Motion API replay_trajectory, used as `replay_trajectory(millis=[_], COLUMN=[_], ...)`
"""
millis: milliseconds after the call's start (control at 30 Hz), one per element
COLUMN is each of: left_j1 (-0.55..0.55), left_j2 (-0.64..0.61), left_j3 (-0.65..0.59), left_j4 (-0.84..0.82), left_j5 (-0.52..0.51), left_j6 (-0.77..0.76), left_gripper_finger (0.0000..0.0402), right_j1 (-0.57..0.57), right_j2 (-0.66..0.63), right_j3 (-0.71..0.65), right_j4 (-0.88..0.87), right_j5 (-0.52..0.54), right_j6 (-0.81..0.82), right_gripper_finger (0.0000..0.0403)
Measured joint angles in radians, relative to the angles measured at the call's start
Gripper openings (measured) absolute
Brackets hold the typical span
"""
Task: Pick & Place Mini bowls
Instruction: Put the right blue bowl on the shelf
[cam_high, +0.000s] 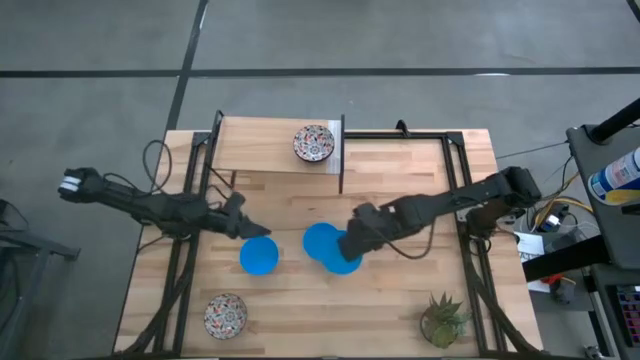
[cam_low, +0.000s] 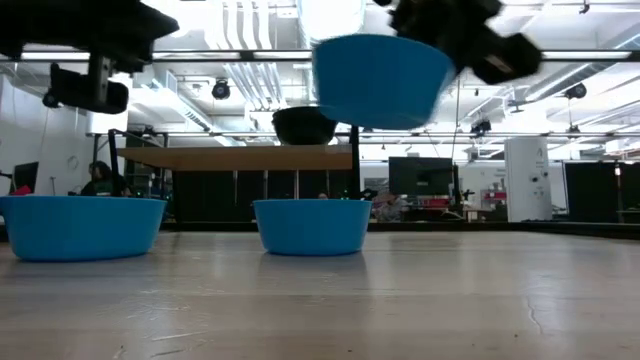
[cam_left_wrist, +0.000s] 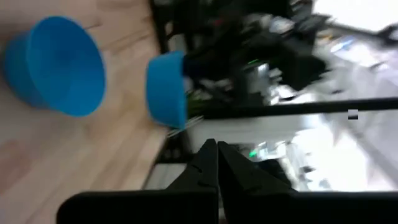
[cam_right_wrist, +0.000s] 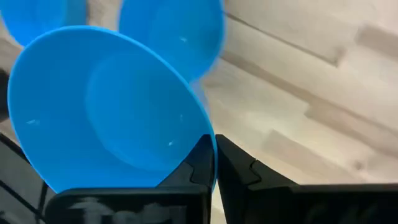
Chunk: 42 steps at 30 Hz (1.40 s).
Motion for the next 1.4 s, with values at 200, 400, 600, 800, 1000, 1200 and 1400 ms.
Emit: replay_trajectory(millis=[200, 400, 600, 800, 1000, 1200, 1400], left_j1=[0.000, 0.001, 0.002, 0.002, 0.001, 0.001, 0.001], left_j2=[0.125, 0.250, 0.372, 0.432, 0.456, 0.465, 0.469], left_j3=[0.180, 0.396, 0.535, 0.597, 0.593, 0.595, 0.595], left_j4=[-0.196, -0.553, -0.628, -0.632, -0.685, -0.695, -0.744], left_j5=[0.065, 0.070, 0.062, 0.065, 0.071, 0.084, 0.111], left_j6=[0.107, 0.147, 0.266, 0.311, 0.304, 0.307, 0.300], left_gripper_finger=[0.0059, 0.0121, 0.0146, 0.0147, 0.0147, 0.0147, 0.0131], right_j1=[-0.045, -0.066, -0.084, -0.081, -0.083, -0.087, -0.086], right_j2=[0.126, 0.254, 0.382, 0.485, 0.534, 0.545, 0.540], right_j3=[0.197, 0.394, 0.601, 0.798, 0.910, 0.933, 0.935], right_j4=[-0.075, -0.217, -0.286, -0.391, -0.411, -0.413, -0.404], right_j5=[-0.048, -0.113, -0.114, -0.116, -0.116, -0.113, -0.107], right_j6=[-0.130, -0.206, -0.280, -0.327, -0.342, -0.346, -0.346], right_gripper_finger=[0.0009, 0.0009, 0.0008, 0.0008, 0.0008, 0.0008, 0.0008])
